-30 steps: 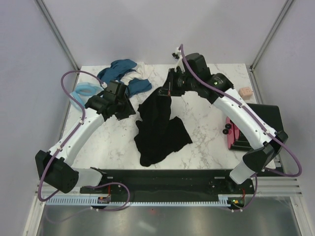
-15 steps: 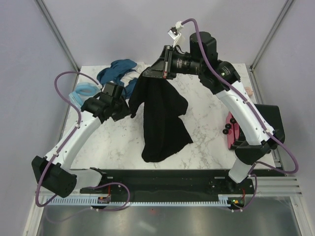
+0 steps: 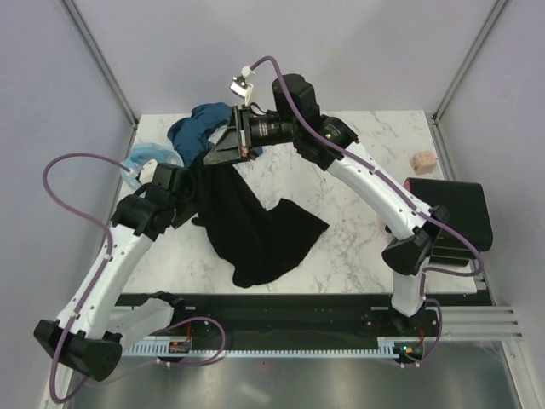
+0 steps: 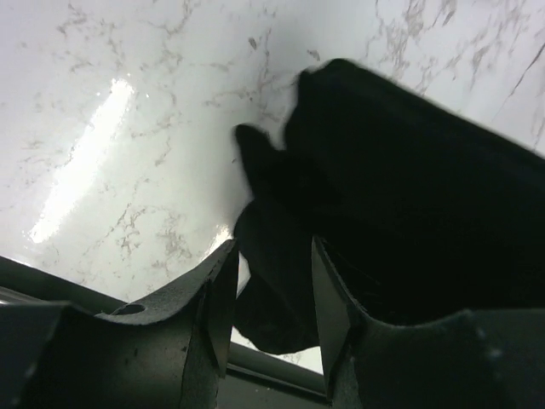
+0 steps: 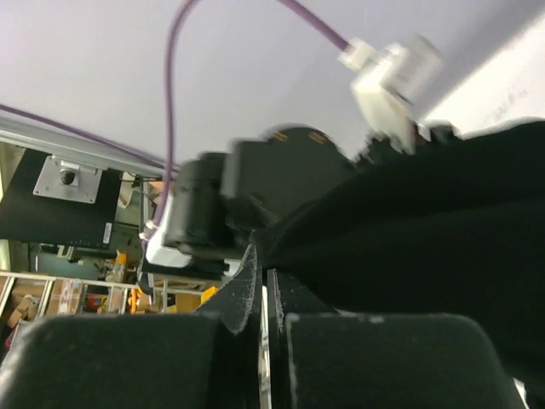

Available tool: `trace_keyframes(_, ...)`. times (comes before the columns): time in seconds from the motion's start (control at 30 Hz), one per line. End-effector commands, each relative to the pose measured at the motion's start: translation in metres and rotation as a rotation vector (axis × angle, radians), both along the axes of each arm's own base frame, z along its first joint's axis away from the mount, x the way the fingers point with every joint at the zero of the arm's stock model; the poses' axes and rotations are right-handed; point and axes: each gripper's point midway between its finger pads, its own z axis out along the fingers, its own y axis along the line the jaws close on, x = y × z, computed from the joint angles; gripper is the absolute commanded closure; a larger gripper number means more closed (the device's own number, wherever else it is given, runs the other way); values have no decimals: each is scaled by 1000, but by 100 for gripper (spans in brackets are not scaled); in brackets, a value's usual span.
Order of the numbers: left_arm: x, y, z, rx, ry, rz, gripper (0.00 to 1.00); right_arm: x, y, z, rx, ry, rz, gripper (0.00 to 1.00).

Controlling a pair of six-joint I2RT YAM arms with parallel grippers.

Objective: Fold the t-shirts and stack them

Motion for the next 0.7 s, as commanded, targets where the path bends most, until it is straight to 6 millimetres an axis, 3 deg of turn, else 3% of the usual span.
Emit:
trace_keyframes(0.0, 1, 27, 27, 49, -106, 123, 51, -5, -46, 33, 67, -141, -68, 100)
trace_keyframes(0.1, 8, 32, 30, 79, -86, 123, 51, 7, -74, 1, -37, -175, -214, 100)
trace_keyframes(0.13, 11, 30, 28, 82, -70, 115, 51, 3, -89, -10, -75, -181, -258, 100)
trace_keyframes(0.17, 15, 26, 20, 80, -33, 99, 51, 15, -102, -29, -163, -170, -360, 100)
trace_keyframes(0.2, 18, 24, 18, 84, -15, 88, 51, 15, -117, -34, -200, -191, -405, 100)
trace_keyframes(0.23, 20, 22, 15, 83, 5, 78, 51, 13, -128, -68, -308, -142, -419, 100)
trace_keyframes(0.27, 24, 18, 9, 84, 39, 63, 52, 19, -139, -84, -382, -135, -473, 100)
trace_keyframes(0.3, 26, 15, 8, 81, 48, 55, 52, 17, -149, -96, -437, -125, -493, 100)
trace_keyframes(0.33, 28, 13, 8, 79, 54, 47, 52, 10, -163, -129, -550, -72, -497, 100)
trace_keyframes(0.4, 33, 10, 4, 87, 74, 30, 53, 6, -187, -157, -671, -38, -554, 100)
trace_keyframes(0.43, 35, 10, 2, 91, 83, 26, 53, -7, -200, -186, -771, 22, -545, 100)
trace_keyframes(0.53, 41, 8, -4, 108, 109, 5, 53, -33, -228, -238, -948, 129, -514, 99)
trace_keyframes(0.57, 43, 6, -4, 106, 112, -3, 53, -40, -232, -249, -980, 153, -489, 76)
trace_keyframes(0.6, 44, 5, -7, 107, 120, -8, 53, -47, -241, -266, -1041, 181, -478, 67)
trace_keyframes(0.63, 45, 3, -11, 106, 134, -15, 54, -54, -249, -273, -1085, 202, -472, 60)
trace_keyframes(0.67, 46, 0, -13, 98, 143, -30, 54, -55, -253, -276, -1109, 200, -476, 60)
